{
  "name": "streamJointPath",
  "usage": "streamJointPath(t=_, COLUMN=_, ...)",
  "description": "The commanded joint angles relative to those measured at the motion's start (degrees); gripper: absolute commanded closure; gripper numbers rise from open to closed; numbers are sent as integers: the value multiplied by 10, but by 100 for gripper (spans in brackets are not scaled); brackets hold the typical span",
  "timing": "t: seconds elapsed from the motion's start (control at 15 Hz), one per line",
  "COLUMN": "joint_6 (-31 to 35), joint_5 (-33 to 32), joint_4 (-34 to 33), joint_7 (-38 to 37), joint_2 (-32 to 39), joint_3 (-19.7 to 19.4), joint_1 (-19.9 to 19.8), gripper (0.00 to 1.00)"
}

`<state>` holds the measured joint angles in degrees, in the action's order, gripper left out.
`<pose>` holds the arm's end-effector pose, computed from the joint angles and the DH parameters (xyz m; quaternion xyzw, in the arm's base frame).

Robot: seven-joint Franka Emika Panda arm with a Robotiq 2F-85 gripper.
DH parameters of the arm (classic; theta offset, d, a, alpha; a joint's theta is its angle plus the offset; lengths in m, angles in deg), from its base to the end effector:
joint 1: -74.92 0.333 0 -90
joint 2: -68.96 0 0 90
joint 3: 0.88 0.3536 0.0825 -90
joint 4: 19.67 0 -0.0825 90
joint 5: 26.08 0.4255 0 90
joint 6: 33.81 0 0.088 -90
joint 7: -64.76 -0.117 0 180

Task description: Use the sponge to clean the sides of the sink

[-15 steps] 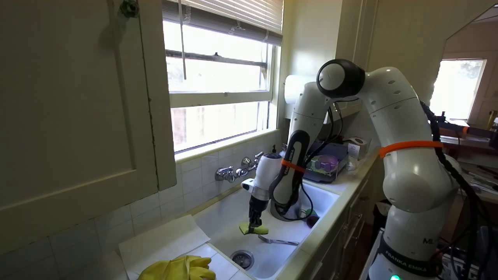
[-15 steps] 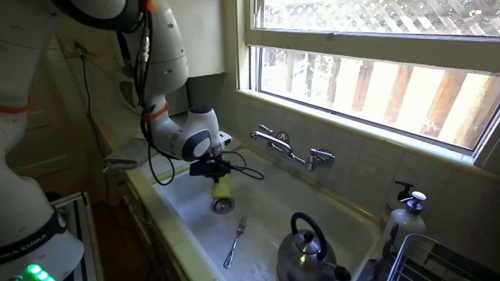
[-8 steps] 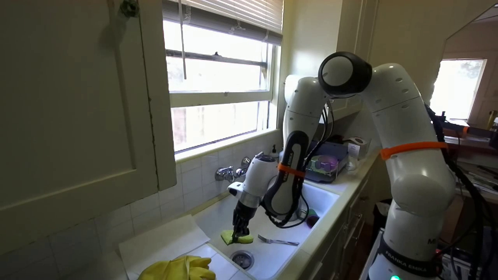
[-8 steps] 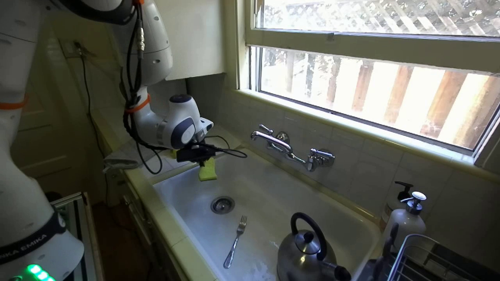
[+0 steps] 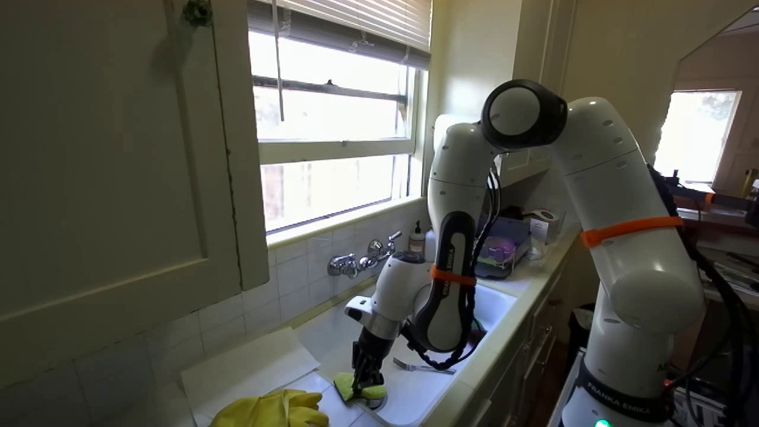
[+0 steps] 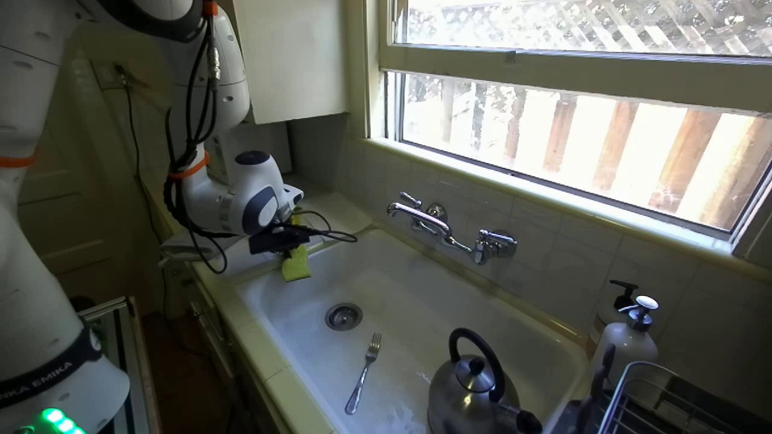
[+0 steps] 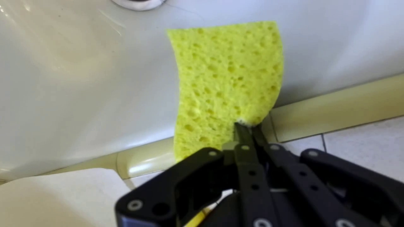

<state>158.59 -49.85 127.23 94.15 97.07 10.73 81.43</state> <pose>0.4310 0.1989 0.1124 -0.8100 -0.5606 -0.1671 0.0402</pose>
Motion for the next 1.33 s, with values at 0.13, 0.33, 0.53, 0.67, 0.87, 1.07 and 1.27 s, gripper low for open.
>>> streamJointPath(t=0.13, joint_6=17, joint_5=-34, joint_4=48, joint_7=-5, joint_2=-14, joint_3=4, joint_1=1, gripper=99)
streamJointPath(t=0.33, joint_6=14, joint_5=-65, joint_4=65, joint_7=3, joint_2=-21, joint_3=22, joint_1=-14, gripper=99)
streamJointPath(t=0.53, joint_6=2, joint_5=-93, joint_4=80, joint_7=19, joint_2=-29, joint_3=46, joint_1=-36, gripper=99)
streamJointPath(t=0.67, joint_6=-10, joint_5=-109, joint_4=89, joint_7=26, joint_2=-34, joint_3=61, joint_1=-48, gripper=99)
streamJointPath(t=0.87, joint_6=-27, joint_5=-116, joint_4=90, joint_7=28, joint_2=-32, joint_3=76, joint_1=-58, gripper=99)
streamJointPath(t=1.07, joint_6=-49, joint_5=-104, joint_4=94, joint_7=23, joint_2=-46, joint_3=80, joint_1=-56, gripper=99)
streamJointPath(t=1.27, joint_6=-37, joint_5=-73, joint_4=91, joint_7=11, joint_2=-75, joint_3=21, joint_1=8, gripper=99)
